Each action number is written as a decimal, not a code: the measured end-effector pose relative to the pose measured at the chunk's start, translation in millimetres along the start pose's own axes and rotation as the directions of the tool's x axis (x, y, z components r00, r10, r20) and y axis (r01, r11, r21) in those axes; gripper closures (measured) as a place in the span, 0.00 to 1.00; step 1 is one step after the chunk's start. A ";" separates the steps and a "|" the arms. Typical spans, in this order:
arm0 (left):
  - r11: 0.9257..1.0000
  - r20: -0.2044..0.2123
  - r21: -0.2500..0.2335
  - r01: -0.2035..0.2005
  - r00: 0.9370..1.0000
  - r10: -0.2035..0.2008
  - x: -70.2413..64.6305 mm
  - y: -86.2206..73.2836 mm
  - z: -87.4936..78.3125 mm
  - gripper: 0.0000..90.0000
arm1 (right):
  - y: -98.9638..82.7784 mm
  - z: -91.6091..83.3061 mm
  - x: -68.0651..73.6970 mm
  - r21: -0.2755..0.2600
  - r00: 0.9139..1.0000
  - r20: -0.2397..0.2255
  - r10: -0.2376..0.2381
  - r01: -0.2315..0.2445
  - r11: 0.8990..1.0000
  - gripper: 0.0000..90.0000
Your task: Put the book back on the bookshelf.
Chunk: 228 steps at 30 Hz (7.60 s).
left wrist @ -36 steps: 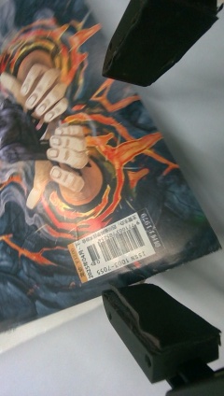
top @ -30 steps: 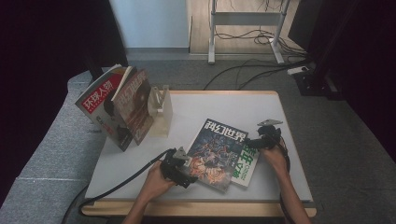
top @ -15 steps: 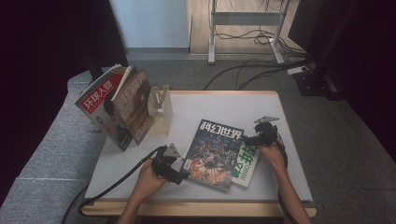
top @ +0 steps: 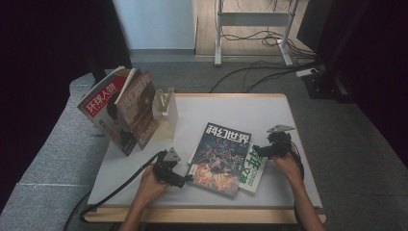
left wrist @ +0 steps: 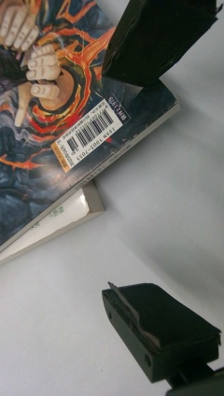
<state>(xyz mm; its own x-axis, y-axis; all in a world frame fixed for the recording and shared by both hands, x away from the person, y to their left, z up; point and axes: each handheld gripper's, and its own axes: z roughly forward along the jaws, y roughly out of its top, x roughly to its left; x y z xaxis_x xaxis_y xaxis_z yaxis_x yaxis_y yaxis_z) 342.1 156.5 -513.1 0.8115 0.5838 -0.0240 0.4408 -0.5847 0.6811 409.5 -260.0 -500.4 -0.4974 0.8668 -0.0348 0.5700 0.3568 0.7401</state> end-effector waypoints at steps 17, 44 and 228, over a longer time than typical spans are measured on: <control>0.998 -0.014 -0.034 0.048 0.999 -0.048 -1.7 -12.6 7.4 0.00 | 2.8 -8.4 18.3 -0.010 0.996 -0.090 -0.025 0.024 1.000 0.00; 0.996 0.031 -0.016 0.087 0.996 -0.087 4.2 -12.2 9.2 0.00 | 18.5 50.9 18.6 0.107 0.954 -0.277 0.117 -0.090 0.990 0.00; 0.953 0.089 -0.276 -0.126 0.984 0.155 16.0 66.6 -53.8 0.90 | 121.6 -125.9 72.5 -0.406 0.932 -0.243 -0.268 0.153 0.901 0.90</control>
<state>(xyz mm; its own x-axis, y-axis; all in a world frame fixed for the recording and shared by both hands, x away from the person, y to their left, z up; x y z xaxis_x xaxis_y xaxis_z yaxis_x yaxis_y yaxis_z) 363.7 157.2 -428.8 0.9011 0.4333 0.0171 0.2124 -0.4753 0.8538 360.4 -197.6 -328.4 -0.7753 0.6280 -0.0676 0.1719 0.3127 0.9342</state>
